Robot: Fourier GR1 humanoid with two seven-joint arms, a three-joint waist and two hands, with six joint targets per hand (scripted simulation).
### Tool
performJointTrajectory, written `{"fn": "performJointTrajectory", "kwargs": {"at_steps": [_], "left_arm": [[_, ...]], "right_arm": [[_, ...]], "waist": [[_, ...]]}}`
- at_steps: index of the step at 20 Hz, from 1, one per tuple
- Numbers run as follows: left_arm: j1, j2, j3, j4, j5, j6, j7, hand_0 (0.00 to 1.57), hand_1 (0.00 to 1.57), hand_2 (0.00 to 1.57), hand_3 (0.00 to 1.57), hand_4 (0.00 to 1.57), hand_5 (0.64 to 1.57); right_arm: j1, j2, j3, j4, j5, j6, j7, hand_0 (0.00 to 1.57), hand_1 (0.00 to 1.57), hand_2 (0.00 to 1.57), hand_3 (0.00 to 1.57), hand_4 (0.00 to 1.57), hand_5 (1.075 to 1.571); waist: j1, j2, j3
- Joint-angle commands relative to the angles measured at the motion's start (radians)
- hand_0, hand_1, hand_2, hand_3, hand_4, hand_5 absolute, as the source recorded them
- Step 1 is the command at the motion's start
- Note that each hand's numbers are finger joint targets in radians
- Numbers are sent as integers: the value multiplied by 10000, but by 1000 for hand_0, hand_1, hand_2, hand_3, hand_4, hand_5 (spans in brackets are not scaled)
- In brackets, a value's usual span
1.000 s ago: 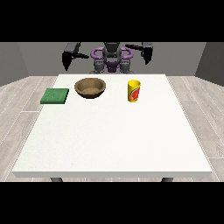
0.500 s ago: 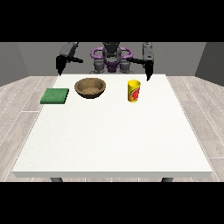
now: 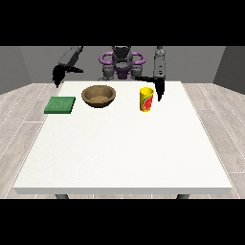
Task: Pick the cup and pour the ball into the bowl, then pick the bowl and place it on the pad
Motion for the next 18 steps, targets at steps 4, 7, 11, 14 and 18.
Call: {"fn": "performJointTrajectory", "kwargs": {"at_steps": [4, 7, 11, 14, 18], "left_arm": [[-540, -64, 103, 1596, -86, -47, -976, 0, 0, 0, 0, 0, 1262], [-1199, -36, 718, 2662, 98, 411, -1915, 0, 0, 0, 0, 0, 1229], [-1390, 461, 503, 2781, -621, 1094, -2004, 1240, 1240, 1571, 1571, 474, 1442], [-787, 816, 287, 3219, -1767, 2757, -2071, 1305, 1305, 1571, 1571, 811, 1515], [-1391, 358, 311, 3615, -1962, 3696, -2013, 1331, 1331, 1571, 1571, 864, 1509]], "right_arm": [[-505, -549, -637, 1369, -245, 491, -829, 0, 0, 0, 0, 0, 1559], [-509, -628, -381, 749, -287, 737, -477, 0, 0, 0, 0, 0, 1558], [-1115, -809, -656, 1097, -453, 716, -612, 0, 0, 0, 0, 0, 1561], [-521, -529, -202, 670, -246, 802, -448, 0, 0, 0, 0, 0, 1558], [-1077, -1497, -928, 1164, -770, 1444, -547, 0, 0, 0, 0, 0, 1557]], "waist": [[180, 274, 2], [-385, 594, -3], [-221, 938, 3], [-724, 586, 0], [-1054, 1120, 1]]}}
